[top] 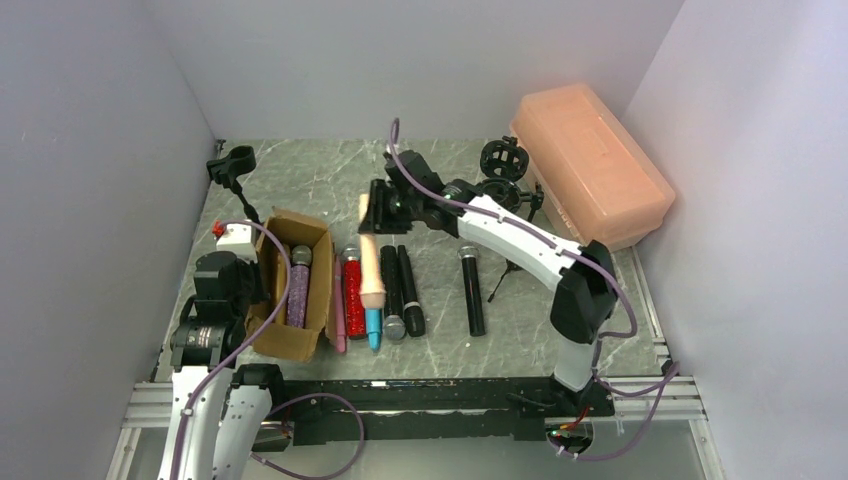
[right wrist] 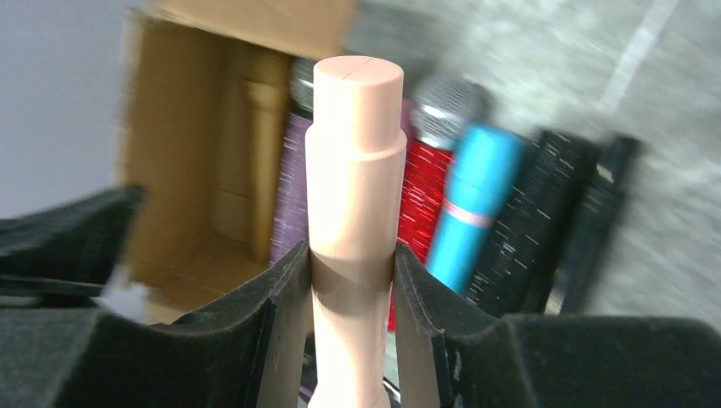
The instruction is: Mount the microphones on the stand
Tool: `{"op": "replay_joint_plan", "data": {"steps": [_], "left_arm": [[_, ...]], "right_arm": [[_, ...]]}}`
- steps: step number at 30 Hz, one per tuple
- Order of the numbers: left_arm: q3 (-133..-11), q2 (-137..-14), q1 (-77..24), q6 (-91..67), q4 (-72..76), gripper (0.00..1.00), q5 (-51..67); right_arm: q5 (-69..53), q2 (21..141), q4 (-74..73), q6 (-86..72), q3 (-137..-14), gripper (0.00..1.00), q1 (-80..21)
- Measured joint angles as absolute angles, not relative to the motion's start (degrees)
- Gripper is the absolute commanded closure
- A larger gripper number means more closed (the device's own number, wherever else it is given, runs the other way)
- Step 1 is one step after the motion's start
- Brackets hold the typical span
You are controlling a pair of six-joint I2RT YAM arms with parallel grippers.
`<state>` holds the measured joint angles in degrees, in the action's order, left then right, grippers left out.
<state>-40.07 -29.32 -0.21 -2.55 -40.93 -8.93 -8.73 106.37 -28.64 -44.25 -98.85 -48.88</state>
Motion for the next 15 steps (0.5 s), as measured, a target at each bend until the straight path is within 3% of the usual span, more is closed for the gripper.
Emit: {"op": "replay_joint_plan", "data": {"steps": [9,15], "left_arm": [[-40.1,-28.6,-0.2,-2.5,-41.0,1.0,-8.7],[-40.1,-28.6,-0.2,-2.5,-41.1,1.0,-8.6]], "right_arm": [[0.0,101.2,-37.8,-37.5,-79.5,0.89,-44.6],[2.6,101.3,-39.4,-35.5,-75.4,0.84,-42.3]]}}
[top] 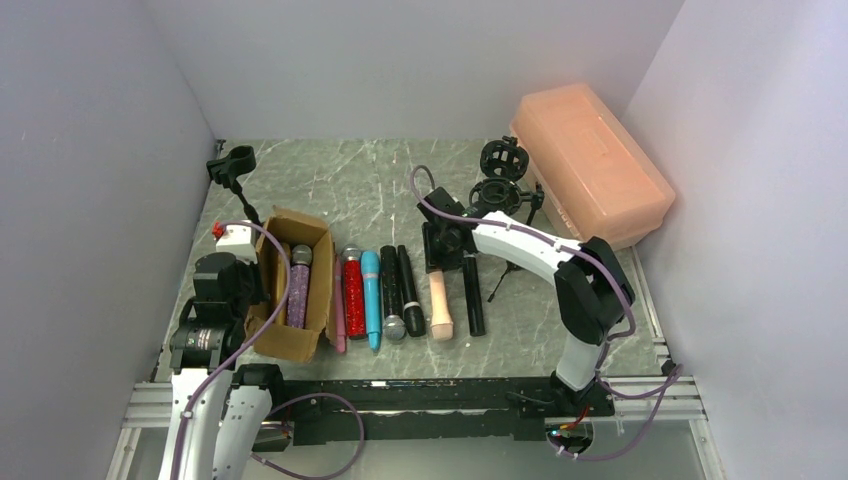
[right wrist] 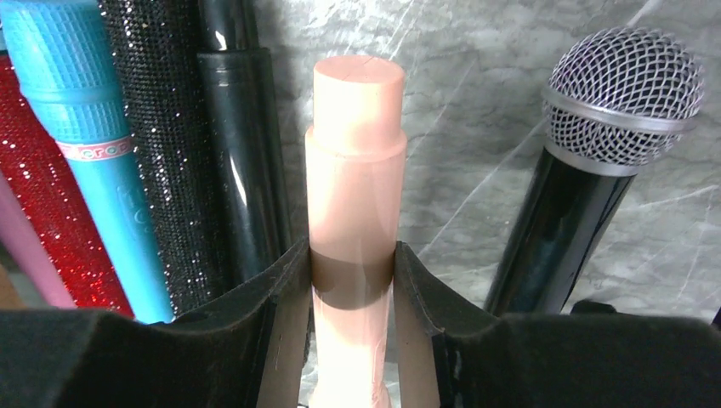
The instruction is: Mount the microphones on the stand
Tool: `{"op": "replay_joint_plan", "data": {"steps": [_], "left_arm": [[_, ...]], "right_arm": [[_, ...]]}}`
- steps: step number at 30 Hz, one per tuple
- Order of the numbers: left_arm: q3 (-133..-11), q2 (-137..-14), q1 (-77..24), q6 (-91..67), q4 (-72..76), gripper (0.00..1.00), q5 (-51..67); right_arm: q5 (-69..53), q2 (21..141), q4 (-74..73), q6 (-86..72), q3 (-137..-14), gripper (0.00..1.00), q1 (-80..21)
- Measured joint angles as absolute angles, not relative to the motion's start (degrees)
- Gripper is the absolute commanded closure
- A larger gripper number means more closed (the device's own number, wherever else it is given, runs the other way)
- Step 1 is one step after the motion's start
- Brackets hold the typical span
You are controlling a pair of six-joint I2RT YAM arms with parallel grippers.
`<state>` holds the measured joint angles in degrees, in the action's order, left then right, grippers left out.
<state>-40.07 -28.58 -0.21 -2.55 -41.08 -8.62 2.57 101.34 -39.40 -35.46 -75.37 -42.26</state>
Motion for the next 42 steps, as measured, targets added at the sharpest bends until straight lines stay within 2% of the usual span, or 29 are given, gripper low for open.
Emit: {"op": "replay_joint_plan", "data": {"steps": [4,11,15,18,19,25,32,38,42], "left_arm": [[-40.1,-28.6,-0.2,-2.6,-41.2,1.0,-8.5],[-40.1,-28.6,-0.2,-2.7,-41.3,1.0,-7.9],[-40.1,-28.6,-0.2,-2.7,-41.4,1.0,-7.7],[-40.1,-28.6,-0.2,-2.7,-41.4,1.0,-7.7],[-40.1,-28.6,-0.2,-2.8,-41.4,1.0,-7.7],[-40.1,-28.2,-0.2,-2.8,-41.4,1.0,-7.7],[-39.6,-26.7,-0.2,-2.8,-40.5,1.0,-6.9],[-39.6,-27.2,-0.2,-3.5,-40.1,1.0,-6.3],[-39.6,-27.9,-0.2,-4.2,-40.1,1.0,-6.2]], "right_arm": [[4.4,102.5,-39.0,-34.2,-75.4,0.65,-42.1],[9.7,107.4,-39.0,-33.4,-75.4,0.62,-42.1],[11.9,108.5,-39.4,-33.4,-75.4,0.39,-42.2],[13.7,108.5,-40.8,-34.0,-77.0,0.25,-42.7],[14.3,108.5,-41.3,-34.1,-77.8,0.23,-43.0],[16.6,105.6,-42.9,-37.8,-86.5,0.23,-48.7],[12.7,103.6,-36.1,-44.1,-98.9,0.27,-59.3],[4.9,116.4,-31.0,-48.1,-114.4,0.28,-62.6],[2.4,125.4,-30.3,-49.6,-118.9,0.31,-63.4]]}}
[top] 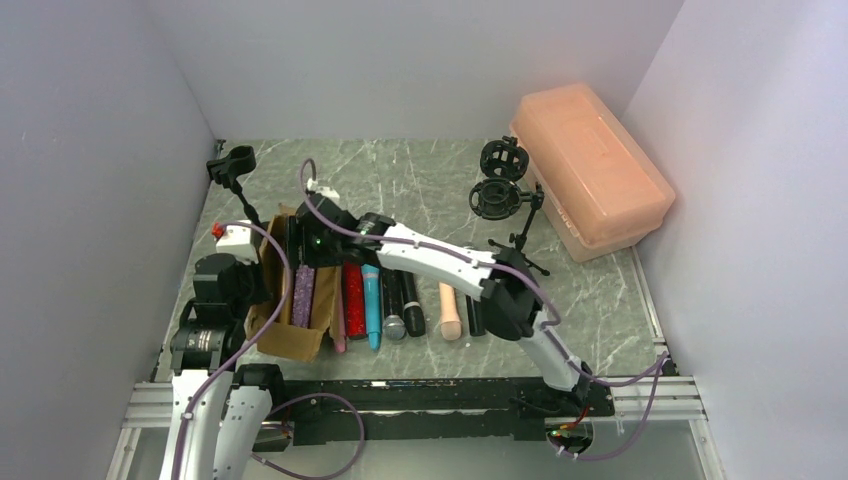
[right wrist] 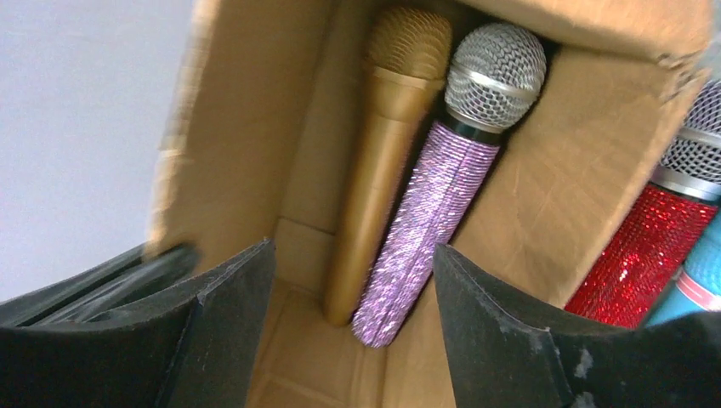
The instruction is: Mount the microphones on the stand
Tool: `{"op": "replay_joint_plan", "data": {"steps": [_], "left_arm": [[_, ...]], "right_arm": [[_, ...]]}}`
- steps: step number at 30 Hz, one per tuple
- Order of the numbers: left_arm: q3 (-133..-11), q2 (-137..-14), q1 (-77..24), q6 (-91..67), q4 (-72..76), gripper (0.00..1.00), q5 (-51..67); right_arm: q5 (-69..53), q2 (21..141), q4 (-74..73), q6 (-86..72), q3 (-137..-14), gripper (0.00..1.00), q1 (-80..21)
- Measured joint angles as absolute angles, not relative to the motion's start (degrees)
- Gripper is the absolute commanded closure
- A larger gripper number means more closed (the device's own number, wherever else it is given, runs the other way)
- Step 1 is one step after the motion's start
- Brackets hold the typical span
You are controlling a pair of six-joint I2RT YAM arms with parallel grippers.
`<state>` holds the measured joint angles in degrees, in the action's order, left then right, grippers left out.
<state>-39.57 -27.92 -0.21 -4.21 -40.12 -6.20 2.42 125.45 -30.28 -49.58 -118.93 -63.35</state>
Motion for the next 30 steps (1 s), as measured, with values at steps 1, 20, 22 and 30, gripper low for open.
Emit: {"op": "replay_joint_plan", "data": {"steps": [1,20,22,30], "left_arm": [[-39.6,-28.1,-0.2,-4.4,-40.1,1.0,-6.1],[-42.2,-30.6,-0.2,-7.4,-40.6,1.0,-2.6],[-42.2,-30.9,-0.2,-7.4,-40.6,1.0,-2.6],[-42.3,-31.3,-0.2,-7.4,-41.0,1.0,-2.2]], "right_arm": [[2.3,126.9,-30.3,-49.8,-119.2,0.31,-63.5],[1.2,140.5,-28.2,-53.6,-130.0,0.39,-63.8],[1.2,141.7,-28.4,-53.7,-130.3,0.39,-63.8],[1.0,143.5,-29.7,-54.2,-131.5,0.5,-63.8]]}}
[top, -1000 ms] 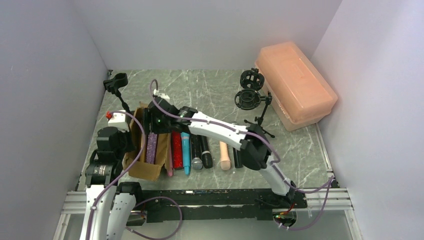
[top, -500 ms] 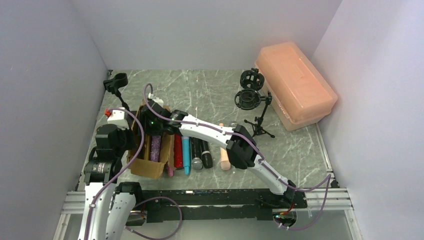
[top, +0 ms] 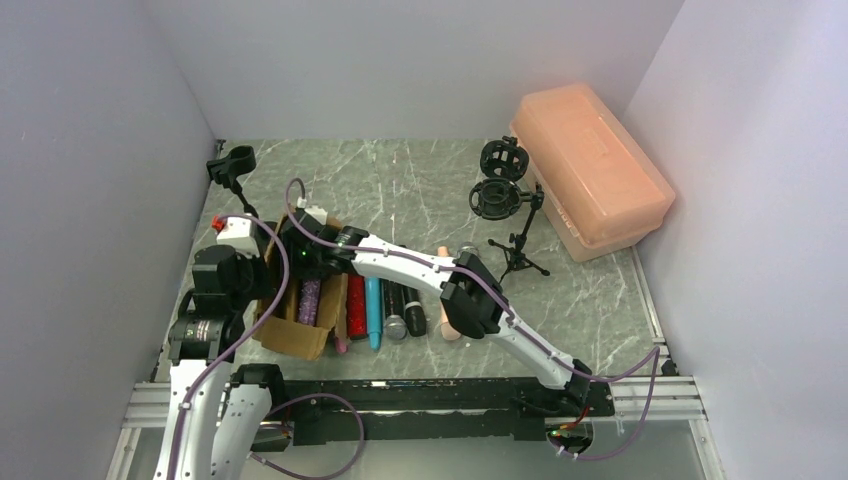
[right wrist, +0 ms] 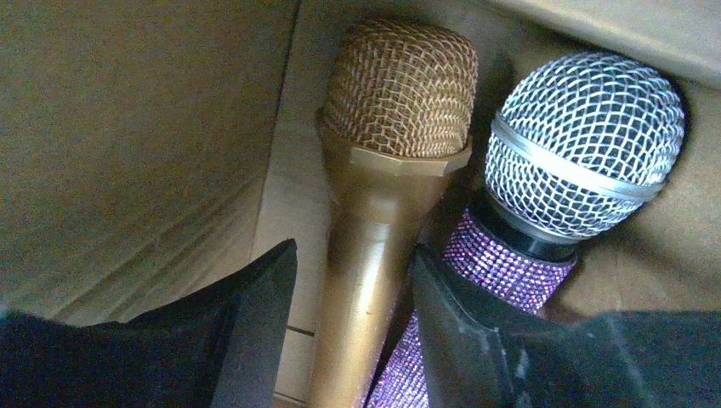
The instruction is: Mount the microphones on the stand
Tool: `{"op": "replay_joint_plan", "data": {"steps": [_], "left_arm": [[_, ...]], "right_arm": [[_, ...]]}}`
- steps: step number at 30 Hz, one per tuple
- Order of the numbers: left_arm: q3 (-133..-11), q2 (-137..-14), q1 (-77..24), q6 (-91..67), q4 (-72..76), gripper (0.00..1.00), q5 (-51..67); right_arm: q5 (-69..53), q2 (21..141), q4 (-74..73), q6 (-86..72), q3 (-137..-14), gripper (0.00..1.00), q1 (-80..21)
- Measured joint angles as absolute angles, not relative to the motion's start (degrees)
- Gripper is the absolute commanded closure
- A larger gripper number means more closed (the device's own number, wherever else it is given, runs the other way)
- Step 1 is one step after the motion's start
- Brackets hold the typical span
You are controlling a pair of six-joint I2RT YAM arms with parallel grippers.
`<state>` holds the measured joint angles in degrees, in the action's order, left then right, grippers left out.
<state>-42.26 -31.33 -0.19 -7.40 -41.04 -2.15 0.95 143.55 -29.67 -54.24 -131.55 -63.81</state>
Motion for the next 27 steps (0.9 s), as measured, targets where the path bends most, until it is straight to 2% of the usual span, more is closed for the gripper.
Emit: {"op": "replay_joint_plan", "data": {"steps": [4,12,18,27], "left_arm": [[-42.9,-31.3,-0.2,-7.8,-41.3,1.0,-1.5],[-43.1,-30.5,-0.2,-6.4,-41.9,1.0,-1.7],[-41.8,-27.3,-0.2,-3.5,-40.0,1.0,-3.5],[-38.5,-26.6,-0.2,1.9,-38.4,1.0,-8.4]], "right_arm": [[0.6,143.9,-29.4,-54.7,-131.5,0.67,-63.8],[-3.5,140.0,-20.1,-56.3,-121.8,0.9,-62.3],[-6.3,132.9,-16.6,-55.9,-115.4,0.96,-60.3],[-11.5,120.8,-15.8,-54.0,-110.9,0.98,-58.0]]}}
